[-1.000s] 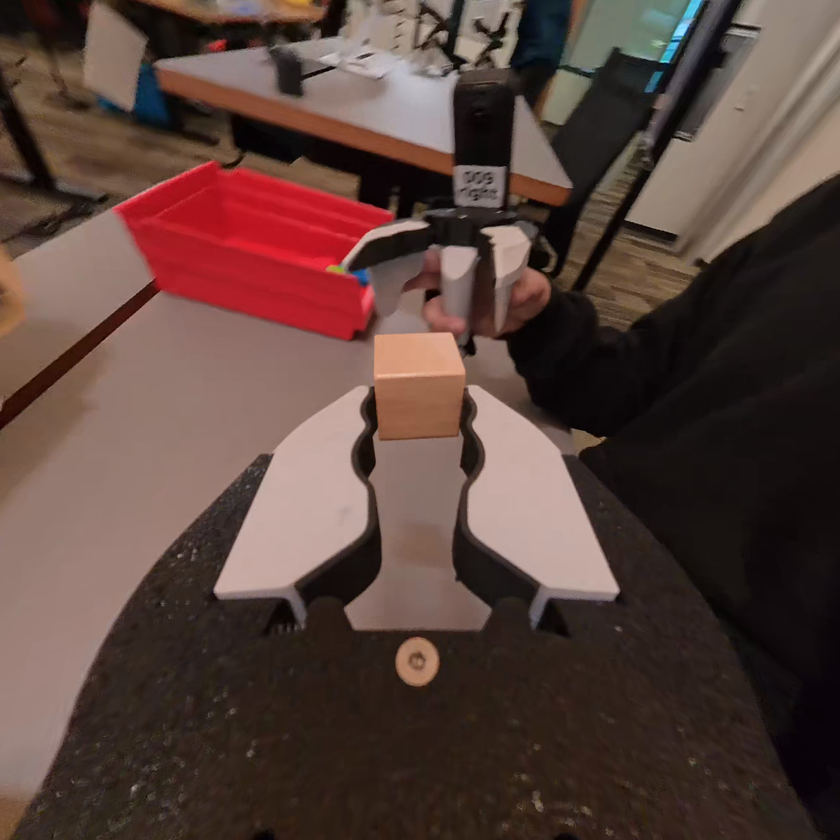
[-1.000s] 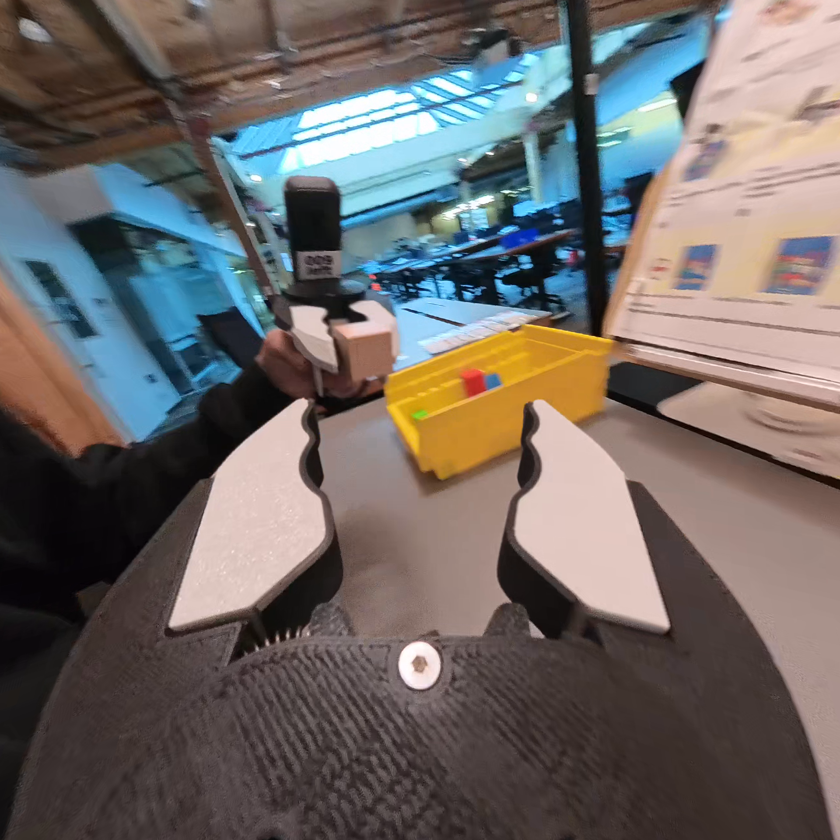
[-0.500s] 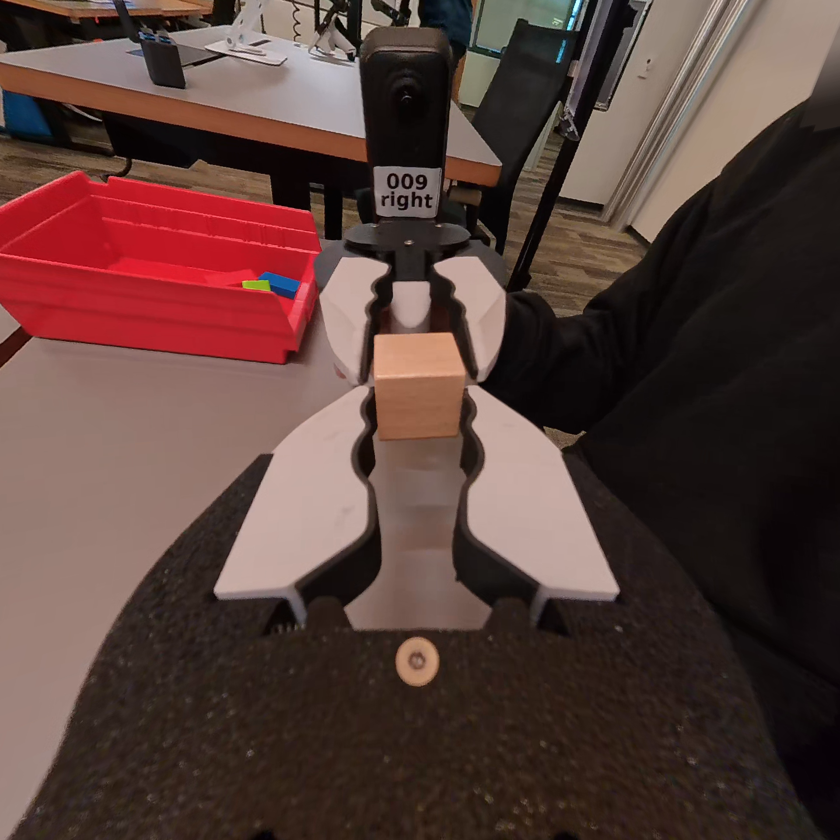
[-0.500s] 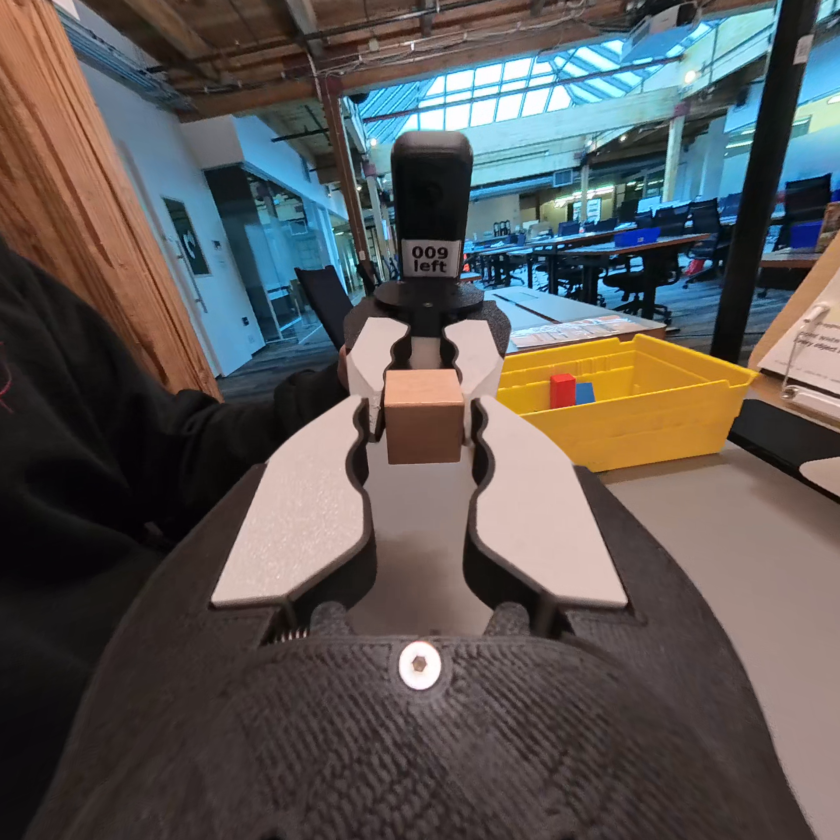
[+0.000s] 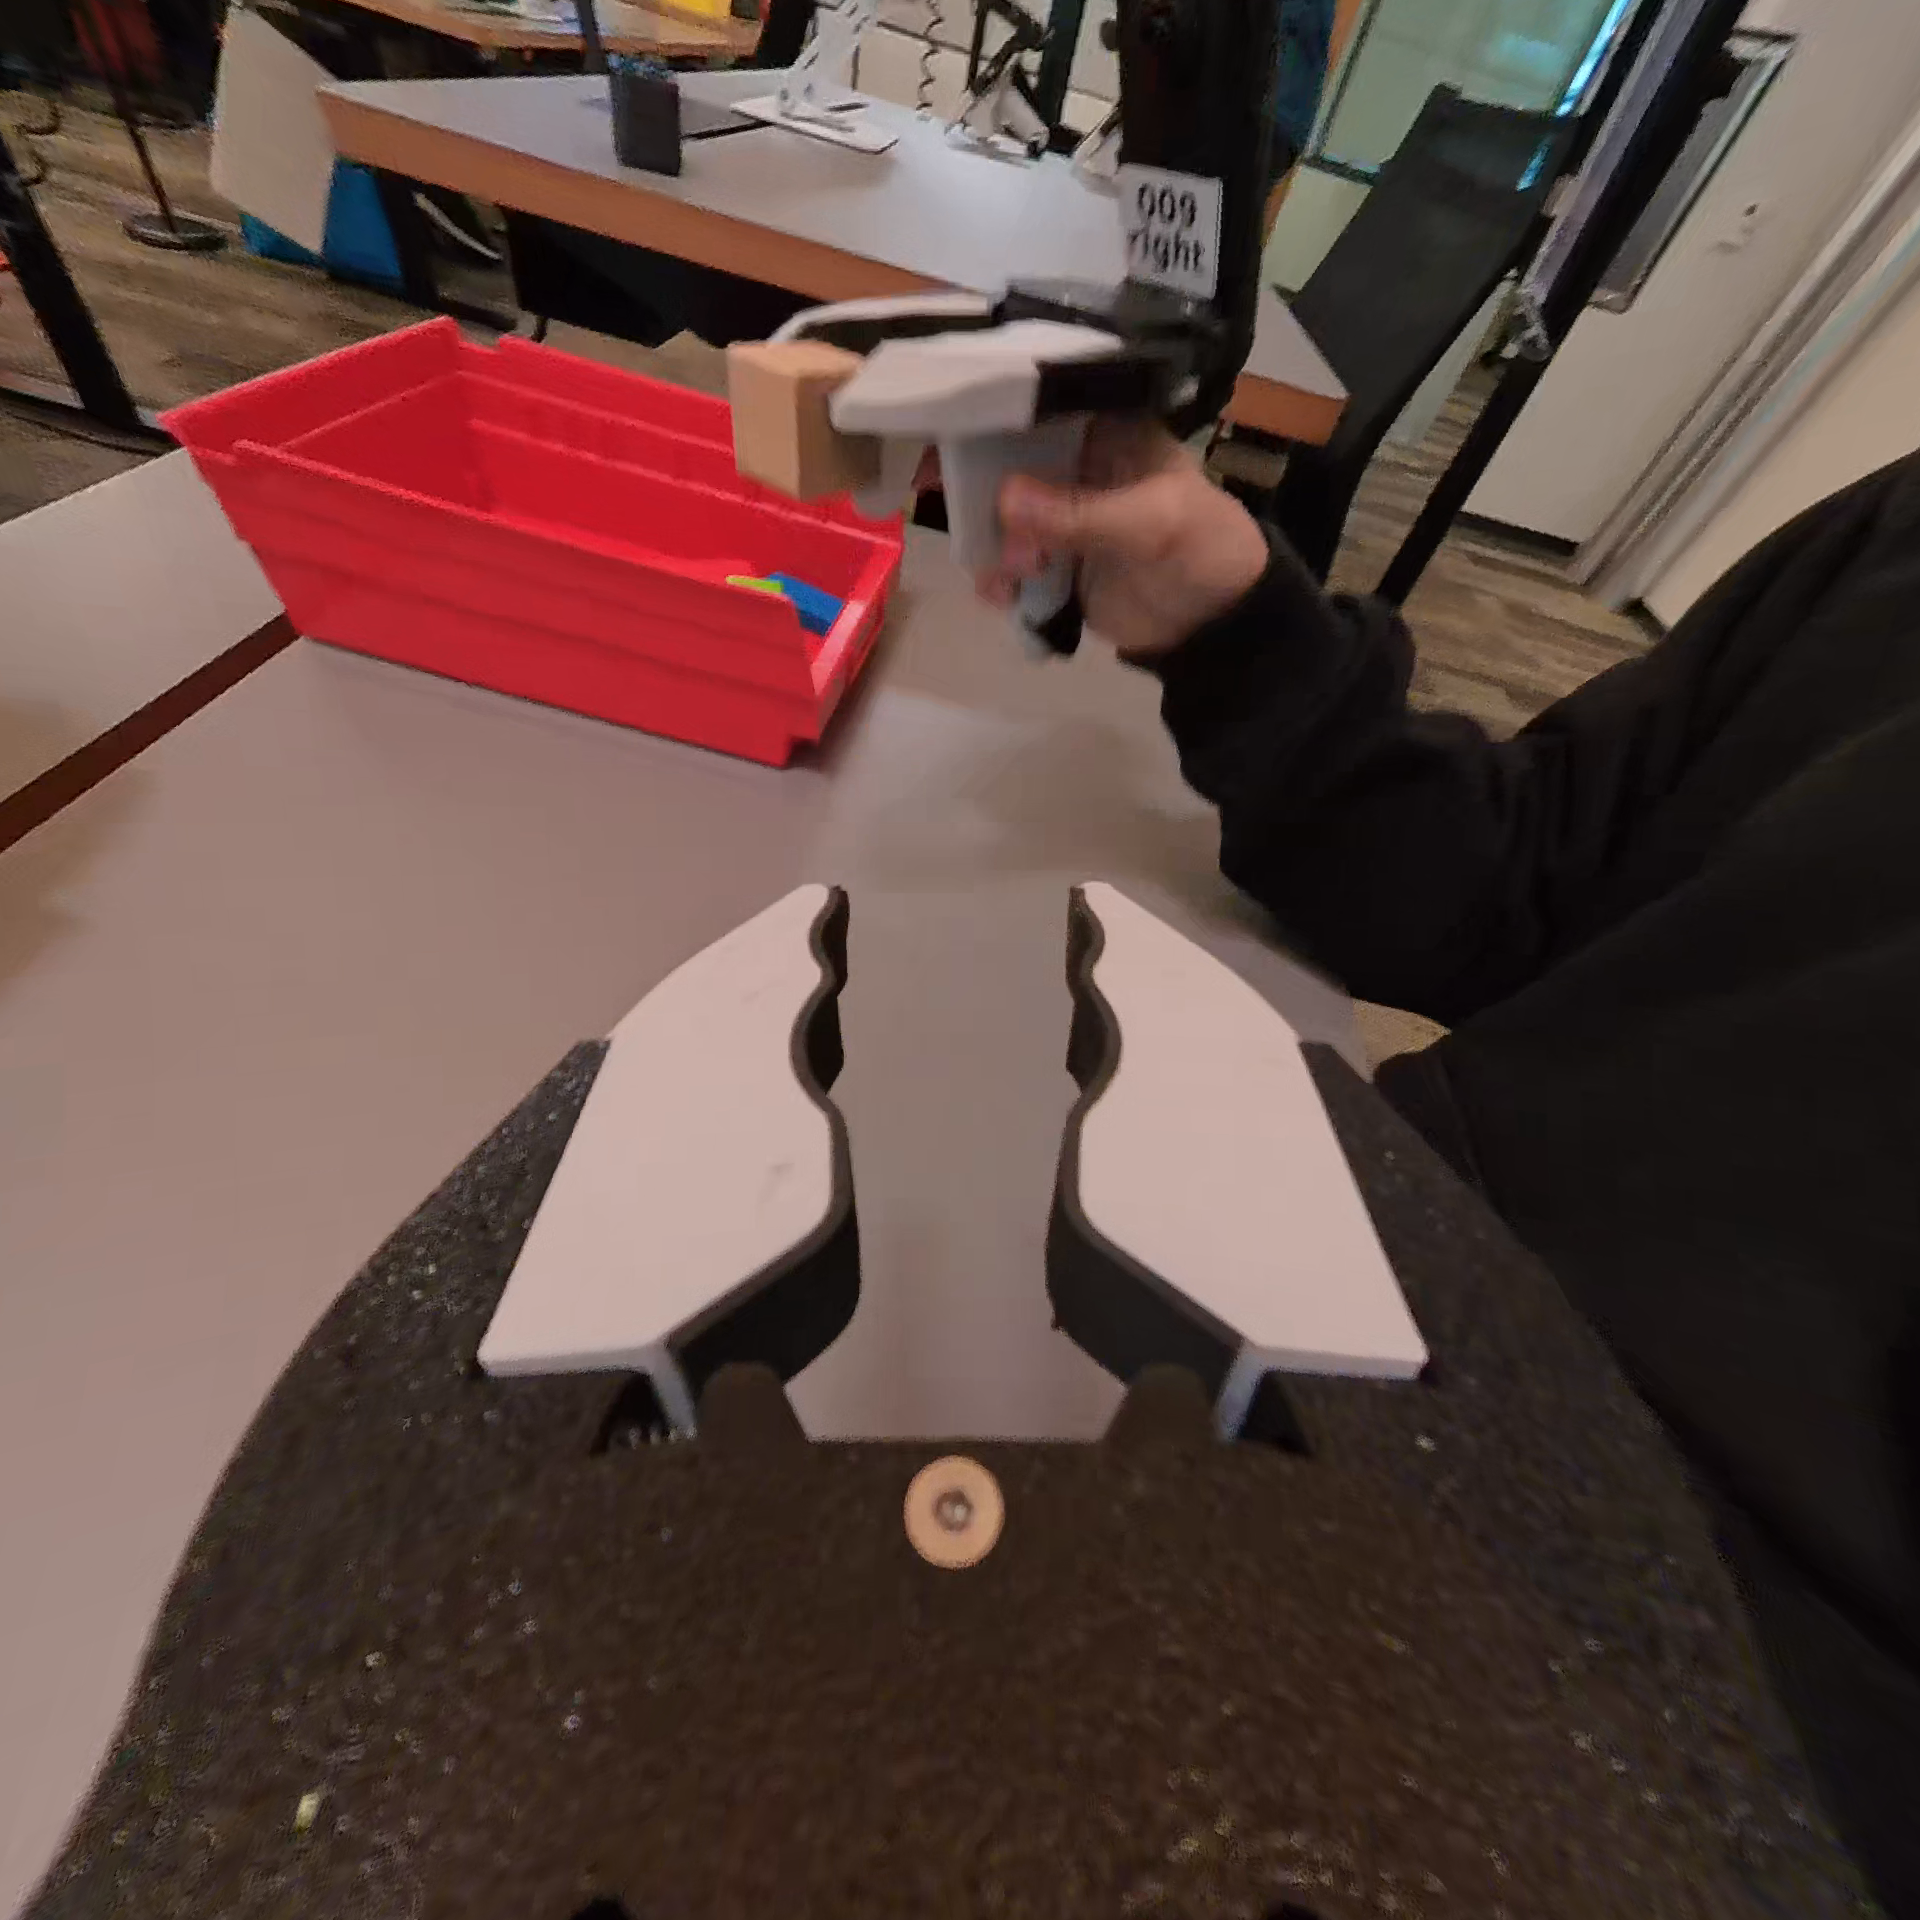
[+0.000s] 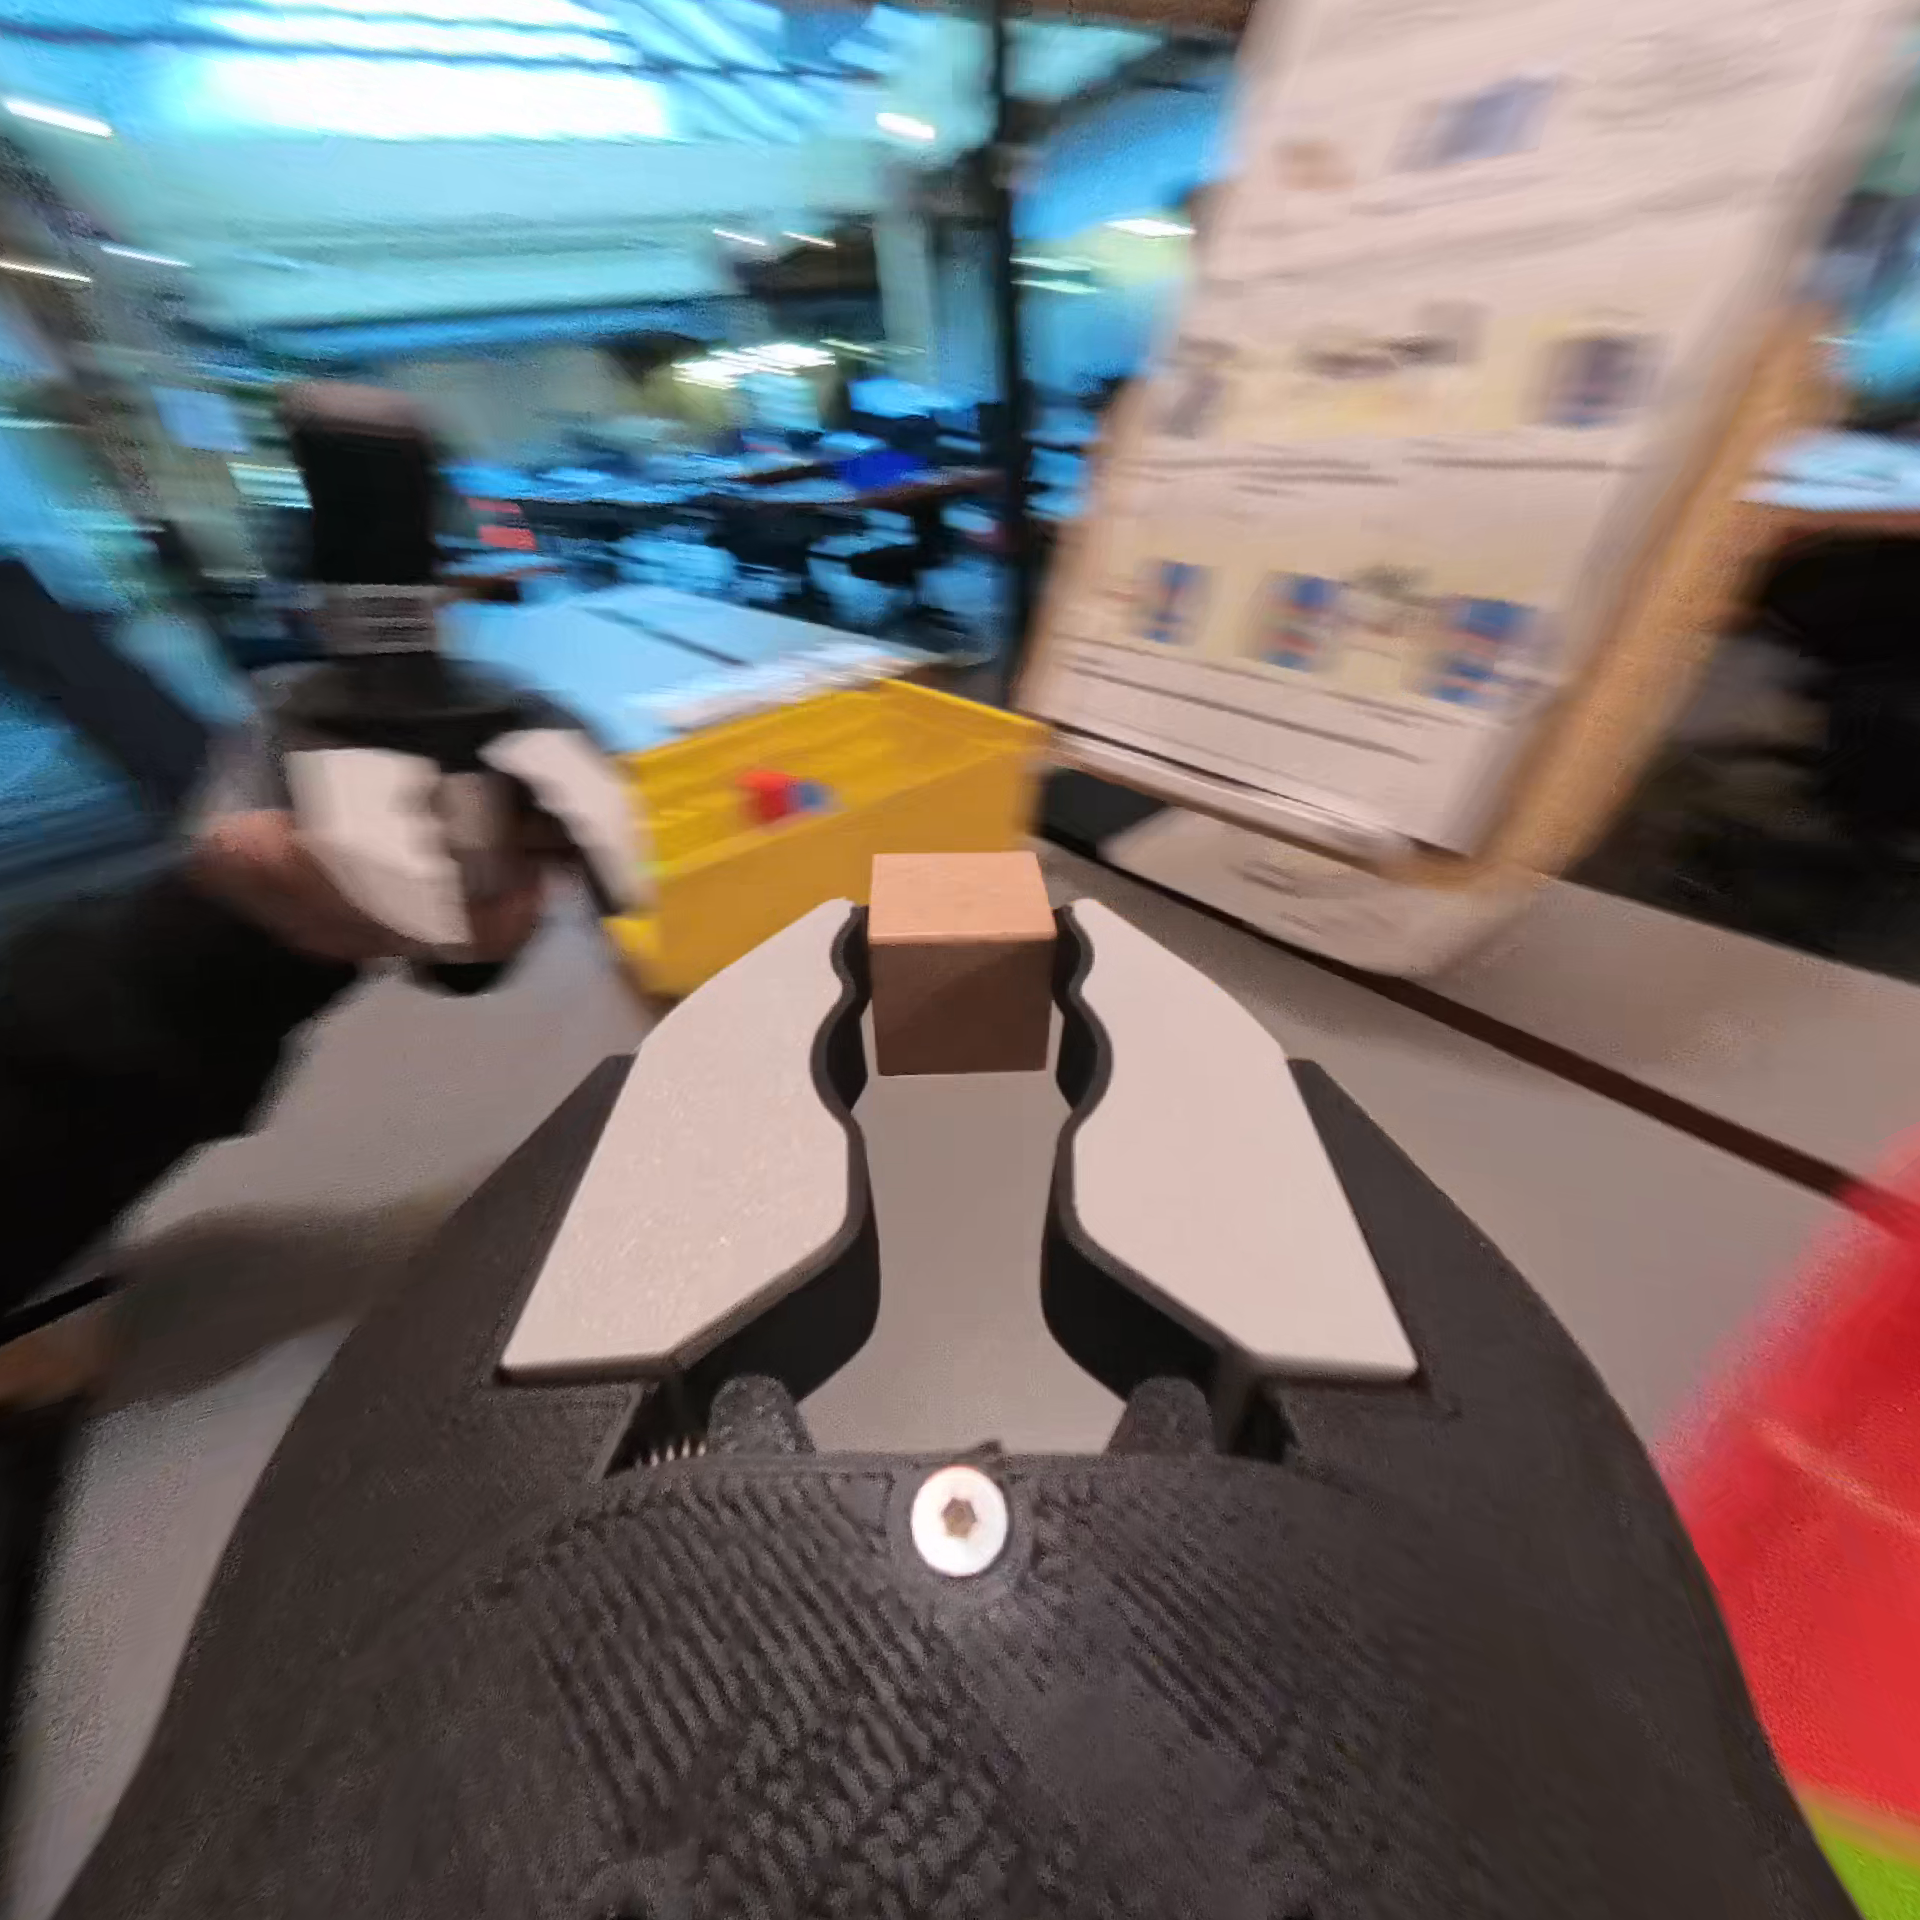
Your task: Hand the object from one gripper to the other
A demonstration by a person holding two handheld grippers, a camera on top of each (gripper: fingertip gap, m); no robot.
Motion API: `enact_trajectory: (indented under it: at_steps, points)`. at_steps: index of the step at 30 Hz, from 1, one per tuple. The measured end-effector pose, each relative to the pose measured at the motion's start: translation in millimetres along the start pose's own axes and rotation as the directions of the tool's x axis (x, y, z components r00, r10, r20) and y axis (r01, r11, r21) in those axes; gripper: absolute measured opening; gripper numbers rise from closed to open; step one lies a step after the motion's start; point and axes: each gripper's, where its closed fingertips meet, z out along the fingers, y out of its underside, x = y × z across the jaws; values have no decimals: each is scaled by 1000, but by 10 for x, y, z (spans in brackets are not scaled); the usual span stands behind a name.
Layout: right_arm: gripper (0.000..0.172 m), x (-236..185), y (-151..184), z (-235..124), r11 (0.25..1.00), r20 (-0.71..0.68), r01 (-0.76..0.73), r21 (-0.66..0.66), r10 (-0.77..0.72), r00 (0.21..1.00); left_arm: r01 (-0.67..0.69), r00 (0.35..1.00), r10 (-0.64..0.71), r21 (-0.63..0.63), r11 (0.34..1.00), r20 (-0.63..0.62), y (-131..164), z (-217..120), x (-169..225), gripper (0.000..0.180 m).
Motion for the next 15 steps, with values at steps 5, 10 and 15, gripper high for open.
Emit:
enact_trajectory:
  at_steps: [5, 10, 15]
  points:
    - [34, 1411, 444, -1149, 974, -596, -137, -182, 2, 803, 56, 997, -55, -36, 998, 53, 270, -147, -6, 40]
    - [34, 1897, 883, -1658, 898, -734, -264, -352, -90, 673, 125, 990, -121, -42, 991, 76, 472, -282, -12, 37]
    - [34, 2072, 1031, -1682, 831, -762, -379, -406, -79, 643, 160, 981, -159, -1, 987, 110, 523, -430, -54, 36]
